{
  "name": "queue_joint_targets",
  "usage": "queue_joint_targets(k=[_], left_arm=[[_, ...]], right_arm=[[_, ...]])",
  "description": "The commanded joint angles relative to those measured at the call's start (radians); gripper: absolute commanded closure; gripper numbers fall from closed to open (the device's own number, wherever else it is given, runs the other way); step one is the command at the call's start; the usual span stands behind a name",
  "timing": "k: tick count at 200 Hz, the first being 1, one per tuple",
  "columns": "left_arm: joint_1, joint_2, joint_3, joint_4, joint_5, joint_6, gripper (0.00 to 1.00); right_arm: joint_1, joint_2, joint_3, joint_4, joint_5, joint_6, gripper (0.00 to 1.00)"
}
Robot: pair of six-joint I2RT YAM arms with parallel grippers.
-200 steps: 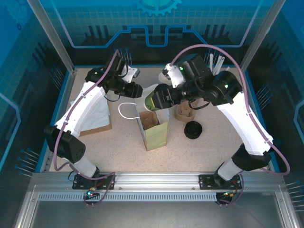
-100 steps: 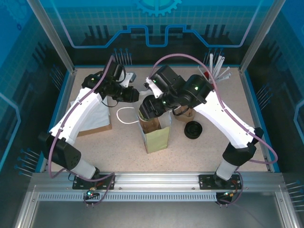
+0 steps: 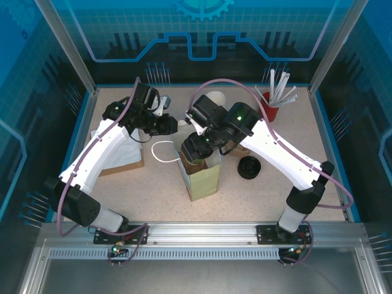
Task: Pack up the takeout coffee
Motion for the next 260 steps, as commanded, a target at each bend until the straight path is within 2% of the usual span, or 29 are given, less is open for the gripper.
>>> queue_joint_targets(k=[1, 203, 260], left_arm=[[-0.012, -0.04, -0.021, 0.013, -0.008, -0.037, 0.72], [-0.021, -0.097, -0.083, 0.024, -0.036, -0.083, 0.69], [-0.02, -0.095, -0.104, 0.021, -0.075, -0.077, 0.56]], right_arm=[[0.012, 0.02, -0.014, 0.008, 0.019, 0.013, 0.24], [-0.013, 0.089, -0.139, -0.006, 0.016, -0.008, 0.22], [-0.021, 0.09, -0.177, 0.002, 0.012, -0.008, 0.21]])
